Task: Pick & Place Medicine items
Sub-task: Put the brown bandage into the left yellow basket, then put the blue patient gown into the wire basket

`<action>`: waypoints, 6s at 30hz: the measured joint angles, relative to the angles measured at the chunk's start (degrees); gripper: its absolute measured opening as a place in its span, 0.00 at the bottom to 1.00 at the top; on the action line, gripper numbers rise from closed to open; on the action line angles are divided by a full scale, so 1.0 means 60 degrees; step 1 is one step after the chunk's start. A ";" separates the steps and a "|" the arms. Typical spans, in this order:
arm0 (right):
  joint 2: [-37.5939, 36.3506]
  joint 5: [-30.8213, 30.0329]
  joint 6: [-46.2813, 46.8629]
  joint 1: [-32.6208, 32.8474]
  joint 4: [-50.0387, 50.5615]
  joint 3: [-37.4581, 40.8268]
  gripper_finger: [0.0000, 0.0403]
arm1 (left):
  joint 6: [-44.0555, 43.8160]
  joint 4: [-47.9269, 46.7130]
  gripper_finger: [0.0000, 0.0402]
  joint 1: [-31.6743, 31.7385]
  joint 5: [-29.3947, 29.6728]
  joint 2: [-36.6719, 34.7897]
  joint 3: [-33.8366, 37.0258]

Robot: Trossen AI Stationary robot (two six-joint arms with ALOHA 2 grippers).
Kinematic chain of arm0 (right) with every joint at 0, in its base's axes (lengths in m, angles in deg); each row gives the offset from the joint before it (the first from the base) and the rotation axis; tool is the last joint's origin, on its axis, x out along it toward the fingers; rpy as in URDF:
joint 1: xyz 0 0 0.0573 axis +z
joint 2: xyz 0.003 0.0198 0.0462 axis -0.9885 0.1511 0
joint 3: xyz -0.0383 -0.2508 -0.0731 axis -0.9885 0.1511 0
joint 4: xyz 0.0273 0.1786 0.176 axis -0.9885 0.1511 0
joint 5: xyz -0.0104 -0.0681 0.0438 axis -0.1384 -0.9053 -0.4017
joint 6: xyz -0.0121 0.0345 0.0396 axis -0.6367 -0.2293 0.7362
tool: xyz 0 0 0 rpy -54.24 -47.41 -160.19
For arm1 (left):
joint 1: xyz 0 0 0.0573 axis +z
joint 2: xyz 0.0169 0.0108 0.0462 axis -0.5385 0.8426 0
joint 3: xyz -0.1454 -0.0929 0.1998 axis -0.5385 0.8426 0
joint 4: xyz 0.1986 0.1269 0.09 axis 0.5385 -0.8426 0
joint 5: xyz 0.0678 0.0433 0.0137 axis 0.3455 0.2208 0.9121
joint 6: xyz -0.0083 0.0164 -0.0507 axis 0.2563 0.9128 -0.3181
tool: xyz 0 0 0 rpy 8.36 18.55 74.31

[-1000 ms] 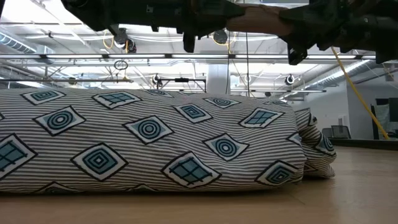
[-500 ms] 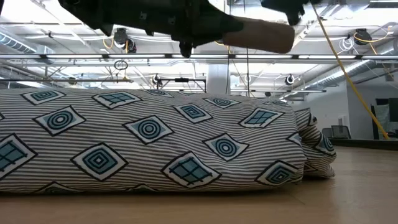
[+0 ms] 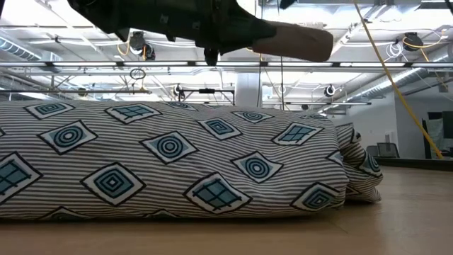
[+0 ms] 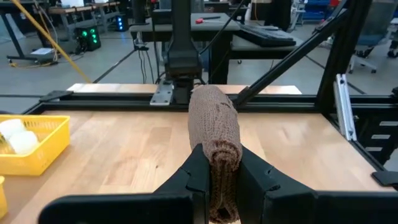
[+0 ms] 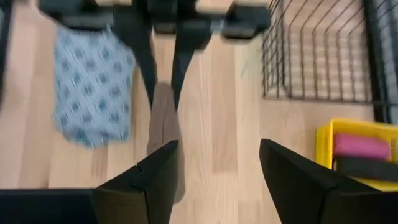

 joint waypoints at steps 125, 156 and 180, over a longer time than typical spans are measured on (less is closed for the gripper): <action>0.0653 -0.0237 0.5346 -0.7091 -1.4987 0.9446 0.11 | -0.1472 -0.8702 0.27 -0.0860 0.5239 -0.7644 0.1555; 0.0441 0.0052 0.5032 -0.7034 -1.5373 0.9794 0.51 | -0.1735 -0.8550 0.27 -0.0860 0.5247 -0.7632 0.1574; -0.3835 0.4208 0.2321 -0.0725 -1.8135 1.1741 0.45 | -0.2486 -0.8431 0.27 -0.0864 0.4416 -0.7598 0.1574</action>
